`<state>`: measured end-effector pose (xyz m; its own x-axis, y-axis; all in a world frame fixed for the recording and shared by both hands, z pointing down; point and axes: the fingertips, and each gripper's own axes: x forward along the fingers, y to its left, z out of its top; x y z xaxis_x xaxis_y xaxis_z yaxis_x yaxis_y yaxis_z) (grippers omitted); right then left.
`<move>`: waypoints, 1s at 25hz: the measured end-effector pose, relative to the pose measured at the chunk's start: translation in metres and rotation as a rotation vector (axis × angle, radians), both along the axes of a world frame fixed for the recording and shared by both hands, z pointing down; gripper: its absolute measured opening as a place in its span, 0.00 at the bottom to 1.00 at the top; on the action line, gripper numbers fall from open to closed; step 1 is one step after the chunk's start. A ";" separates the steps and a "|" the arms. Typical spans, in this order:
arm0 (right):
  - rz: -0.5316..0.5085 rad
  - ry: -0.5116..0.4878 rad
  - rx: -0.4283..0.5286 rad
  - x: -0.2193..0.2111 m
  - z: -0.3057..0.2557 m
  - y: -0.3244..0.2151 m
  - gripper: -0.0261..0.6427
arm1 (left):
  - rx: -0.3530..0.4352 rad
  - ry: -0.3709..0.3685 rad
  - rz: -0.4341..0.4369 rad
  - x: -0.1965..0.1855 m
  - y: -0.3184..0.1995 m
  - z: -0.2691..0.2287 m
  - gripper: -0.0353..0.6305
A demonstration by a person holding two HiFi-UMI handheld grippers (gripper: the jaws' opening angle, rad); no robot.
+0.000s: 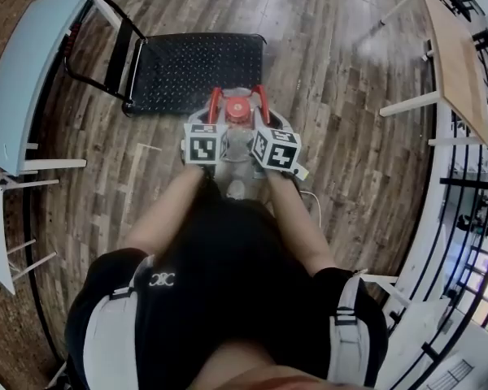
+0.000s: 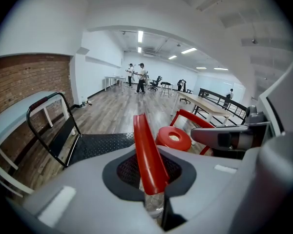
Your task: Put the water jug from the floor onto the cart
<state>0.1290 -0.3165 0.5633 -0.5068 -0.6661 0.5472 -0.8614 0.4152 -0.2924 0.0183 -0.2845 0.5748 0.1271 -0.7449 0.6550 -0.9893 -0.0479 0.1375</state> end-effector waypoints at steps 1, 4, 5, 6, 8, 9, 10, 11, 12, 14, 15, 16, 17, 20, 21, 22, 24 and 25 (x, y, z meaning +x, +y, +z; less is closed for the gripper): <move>0.004 -0.003 -0.008 0.000 0.003 -0.006 0.14 | -0.003 0.000 0.001 -0.001 -0.005 0.001 0.10; 0.006 0.004 -0.026 -0.002 0.011 -0.020 0.14 | -0.008 -0.009 0.011 -0.003 -0.020 0.003 0.10; 0.005 0.009 -0.034 -0.003 0.015 -0.025 0.14 | -0.013 -0.009 0.013 -0.004 -0.025 0.005 0.10; 0.004 0.014 -0.042 -0.004 0.019 -0.030 0.14 | -0.019 -0.009 0.016 -0.005 -0.030 0.009 0.10; 0.002 0.026 -0.056 -0.008 0.027 -0.042 0.14 | -0.032 -0.007 0.025 -0.009 -0.044 0.018 0.10; 0.003 0.033 -0.062 -0.010 0.031 -0.049 0.14 | -0.039 -0.004 0.032 -0.010 -0.051 0.022 0.10; 0.005 0.041 -0.068 -0.011 0.035 -0.056 0.14 | -0.046 0.000 0.039 -0.011 -0.059 0.026 0.10; 0.007 0.049 -0.073 -0.013 0.039 -0.063 0.14 | -0.053 0.004 0.044 -0.013 -0.066 0.030 0.10; 0.009 0.059 -0.075 -0.015 0.042 -0.069 0.14 | -0.060 0.010 0.049 -0.014 -0.073 0.034 0.10; 0.010 0.078 -0.073 -0.020 0.047 -0.082 0.14 | -0.073 0.023 0.055 -0.019 -0.086 0.044 0.11; 0.011 0.086 -0.073 -0.023 0.050 -0.087 0.14 | -0.082 0.031 0.057 -0.021 -0.092 0.051 0.11; 0.015 0.094 -0.077 -0.025 0.053 -0.093 0.14 | -0.090 0.039 0.061 -0.024 -0.098 0.058 0.11; 0.020 0.101 -0.083 -0.027 0.056 -0.098 0.14 | -0.099 0.045 0.065 -0.026 -0.104 0.064 0.10; 0.037 0.124 -0.105 -0.034 0.069 -0.116 0.14 | -0.119 0.060 0.076 -0.034 -0.120 0.070 0.11; 0.043 0.130 -0.110 -0.036 0.072 -0.124 0.14 | -0.124 0.071 0.076 -0.036 -0.127 0.072 0.11; 0.048 0.135 -0.114 -0.038 0.076 -0.132 0.14 | -0.129 0.082 0.075 -0.039 -0.134 0.074 0.11; 0.062 0.142 -0.126 -0.041 0.081 -0.144 0.14 | -0.137 0.094 0.079 -0.043 -0.145 0.080 0.11; 0.071 0.145 -0.133 -0.042 0.084 -0.149 0.14 | -0.141 0.097 0.084 -0.045 -0.150 0.082 0.11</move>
